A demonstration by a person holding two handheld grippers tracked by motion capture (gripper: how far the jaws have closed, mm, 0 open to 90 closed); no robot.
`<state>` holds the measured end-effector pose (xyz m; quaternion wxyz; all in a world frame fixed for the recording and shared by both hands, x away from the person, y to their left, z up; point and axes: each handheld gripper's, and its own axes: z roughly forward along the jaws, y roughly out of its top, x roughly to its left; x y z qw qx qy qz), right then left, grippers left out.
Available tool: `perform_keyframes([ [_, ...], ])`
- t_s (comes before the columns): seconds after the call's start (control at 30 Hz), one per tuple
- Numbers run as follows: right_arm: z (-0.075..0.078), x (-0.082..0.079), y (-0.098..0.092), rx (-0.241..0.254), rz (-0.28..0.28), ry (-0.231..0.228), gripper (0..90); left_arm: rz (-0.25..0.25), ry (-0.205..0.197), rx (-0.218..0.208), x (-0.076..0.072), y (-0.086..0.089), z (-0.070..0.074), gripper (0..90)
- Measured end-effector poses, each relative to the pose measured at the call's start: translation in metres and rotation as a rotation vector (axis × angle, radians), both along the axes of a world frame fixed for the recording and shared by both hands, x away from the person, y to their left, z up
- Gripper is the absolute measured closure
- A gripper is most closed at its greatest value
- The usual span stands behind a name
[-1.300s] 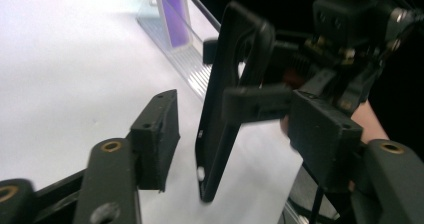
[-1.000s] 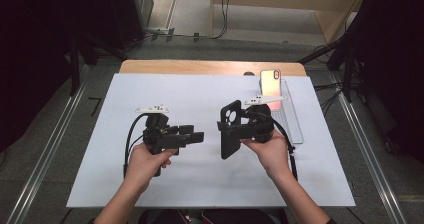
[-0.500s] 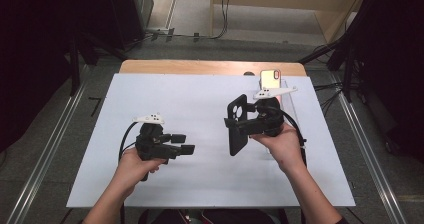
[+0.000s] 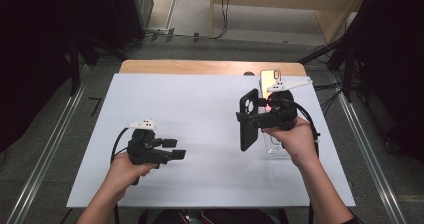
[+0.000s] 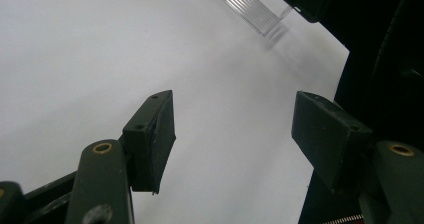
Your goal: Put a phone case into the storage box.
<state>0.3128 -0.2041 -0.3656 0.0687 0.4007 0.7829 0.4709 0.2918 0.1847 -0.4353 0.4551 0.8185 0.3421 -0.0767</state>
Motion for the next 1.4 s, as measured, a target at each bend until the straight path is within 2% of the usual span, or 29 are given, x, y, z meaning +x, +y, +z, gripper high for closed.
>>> perform_keyframes([
  [0.2, 0.006, 0.0, -0.016, -0.005, -0.055, -0.022, 11.8, 0.037, -0.005, 0.0, -0.003, 0.015, 0.001, 34.1],
  [0.4, 0.01, 0.0, -0.036, 0.011, -0.162, -0.048, 11.7, 0.048, -0.006, 0.004, -0.004, 0.022, -0.001, 32.6],
  [0.57, 0.008, 0.004, -0.047, -0.019, -0.246, -0.053, 11.7, 0.049, -0.004, 0.008, -0.005, 0.024, -0.002, 32.6],
  [0.8, 0.006, 0.009, -0.067, -0.019, -0.349, -0.063, 11.9, 0.057, -0.006, 0.008, -0.006, 0.028, -0.002, 32.6],
  [1.0, -0.001, 0.023, -0.077, -0.057, -0.45, -0.071, 11.9, 0.063, -0.008, 0.002, -0.006, 0.032, -0.001, 32.6],
  [1.07, -0.006, 0.03, -0.079, -0.051, -0.486, -0.065, 11.9, 0.066, -0.01, 0.002, -0.007, 0.032, -0.001, 32.6],
  [1.17, -0.011, 0.04, -0.081, -0.06, -0.517, -0.069, 12.0, 0.069, -0.013, 0.003, -0.007, 0.034, 0.0, 32.6],
  [1.4, -0.029, 0.061, -0.077, -0.118, -0.567, -0.058, 11.9, 0.098, -0.014, -0.011, -0.006, 0.037, 0.001, 32.6],
])
